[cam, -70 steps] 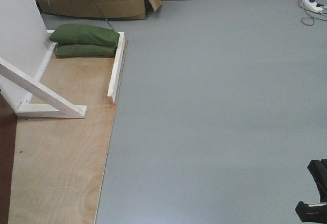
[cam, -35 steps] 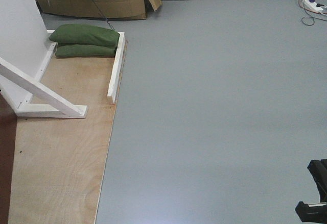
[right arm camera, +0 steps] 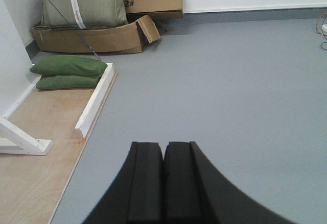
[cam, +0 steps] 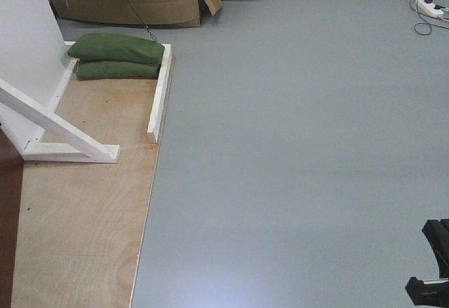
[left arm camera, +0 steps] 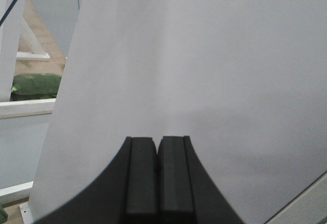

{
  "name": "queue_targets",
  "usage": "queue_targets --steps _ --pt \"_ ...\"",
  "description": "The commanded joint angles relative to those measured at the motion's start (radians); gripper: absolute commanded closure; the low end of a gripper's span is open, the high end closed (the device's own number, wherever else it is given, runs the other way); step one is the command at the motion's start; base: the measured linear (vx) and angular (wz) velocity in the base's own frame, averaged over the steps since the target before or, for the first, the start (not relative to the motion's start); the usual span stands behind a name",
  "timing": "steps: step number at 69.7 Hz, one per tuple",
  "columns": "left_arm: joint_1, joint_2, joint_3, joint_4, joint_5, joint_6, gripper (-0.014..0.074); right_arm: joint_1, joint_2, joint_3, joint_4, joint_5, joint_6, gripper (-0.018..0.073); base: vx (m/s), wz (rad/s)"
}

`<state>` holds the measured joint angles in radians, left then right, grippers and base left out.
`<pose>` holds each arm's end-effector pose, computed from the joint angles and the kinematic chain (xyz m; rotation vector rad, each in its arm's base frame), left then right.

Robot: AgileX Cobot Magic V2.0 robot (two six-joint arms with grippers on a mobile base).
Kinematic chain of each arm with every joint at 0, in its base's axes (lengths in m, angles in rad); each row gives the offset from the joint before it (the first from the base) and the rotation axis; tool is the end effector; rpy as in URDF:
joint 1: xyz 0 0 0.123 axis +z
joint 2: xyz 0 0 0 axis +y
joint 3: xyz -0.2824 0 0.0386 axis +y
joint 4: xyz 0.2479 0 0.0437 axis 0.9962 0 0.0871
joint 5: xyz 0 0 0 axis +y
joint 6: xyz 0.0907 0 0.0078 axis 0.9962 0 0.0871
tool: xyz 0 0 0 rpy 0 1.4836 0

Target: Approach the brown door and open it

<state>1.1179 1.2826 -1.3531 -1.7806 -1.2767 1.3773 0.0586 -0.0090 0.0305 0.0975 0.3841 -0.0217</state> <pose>0.0240 0.2441 0.4520 -1.9180 0.3614 1.3889 0.0522 0.0064 0.1690 -0.0154 1.8891 0.1215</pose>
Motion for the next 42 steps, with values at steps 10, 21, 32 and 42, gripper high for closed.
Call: queue_targets --steps 10,21,32,42 --pt "0.000 -0.003 -0.024 0.005 0.064 -0.015 0.0580 0.002 -0.016 0.002 -0.004 -0.080 -0.012 0.0559 0.00 0.00" --pt "0.080 0.012 -0.024 0.003 0.086 -0.017 0.0580 0.002 -0.016 0.002 -0.004 -0.080 -0.012 0.0559 0.00 0.00" --pt "0.180 0.046 -0.024 0.001 0.139 -0.039 0.0580 0.002 -0.016 0.002 -0.004 -0.080 -0.012 0.0559 0.00 0.00" --pt "0.179 0.050 -0.024 -0.001 0.212 -0.039 0.0580 0.002 -0.016 0.002 -0.004 -0.081 -0.012 0.0559 0.00 0.00"
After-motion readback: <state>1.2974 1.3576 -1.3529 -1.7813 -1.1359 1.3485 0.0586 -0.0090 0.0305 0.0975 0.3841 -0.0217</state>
